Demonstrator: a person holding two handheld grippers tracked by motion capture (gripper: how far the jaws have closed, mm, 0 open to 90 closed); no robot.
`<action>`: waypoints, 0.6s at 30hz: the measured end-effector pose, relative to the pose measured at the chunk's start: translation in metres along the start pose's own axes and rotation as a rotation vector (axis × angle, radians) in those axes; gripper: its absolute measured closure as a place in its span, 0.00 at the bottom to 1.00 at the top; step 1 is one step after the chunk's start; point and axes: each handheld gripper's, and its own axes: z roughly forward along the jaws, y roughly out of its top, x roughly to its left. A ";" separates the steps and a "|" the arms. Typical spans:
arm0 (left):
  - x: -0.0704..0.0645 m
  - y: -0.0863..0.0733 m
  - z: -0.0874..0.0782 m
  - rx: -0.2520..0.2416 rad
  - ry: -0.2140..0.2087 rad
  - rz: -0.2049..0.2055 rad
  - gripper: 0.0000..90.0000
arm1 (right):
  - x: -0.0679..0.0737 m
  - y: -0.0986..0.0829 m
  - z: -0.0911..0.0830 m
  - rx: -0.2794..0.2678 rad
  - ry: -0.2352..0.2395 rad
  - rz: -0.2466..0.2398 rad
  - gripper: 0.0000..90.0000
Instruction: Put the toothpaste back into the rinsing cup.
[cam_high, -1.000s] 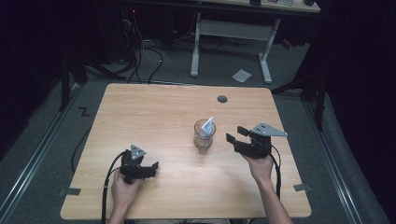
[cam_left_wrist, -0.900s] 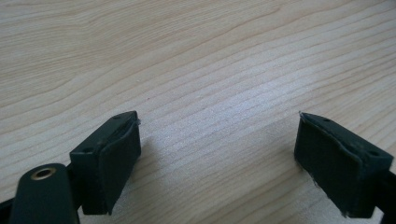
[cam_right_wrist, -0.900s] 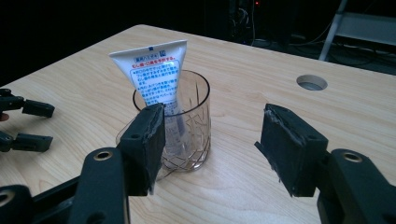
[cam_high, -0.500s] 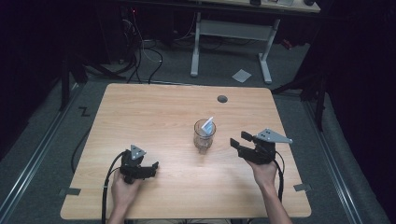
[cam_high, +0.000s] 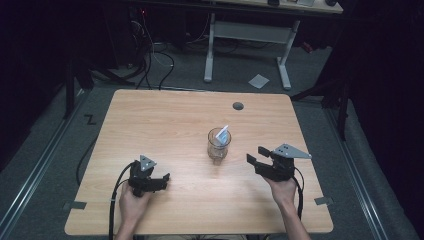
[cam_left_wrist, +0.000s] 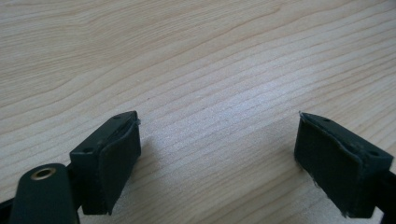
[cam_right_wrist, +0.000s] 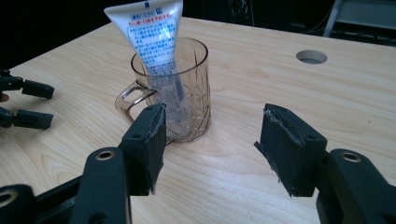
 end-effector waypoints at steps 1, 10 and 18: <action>0.000 0.000 0.000 0.000 0.000 0.000 0.17 | 0.000 -0.002 0.000 0.004 0.001 0.004 0.46; 0.000 0.000 0.000 0.000 0.000 0.000 0.17 | 0.002 -0.015 0.010 0.035 0.008 0.012 0.46; 0.000 0.000 0.000 0.002 0.000 0.000 0.17 | 0.001 -0.023 0.017 0.064 0.004 0.021 0.46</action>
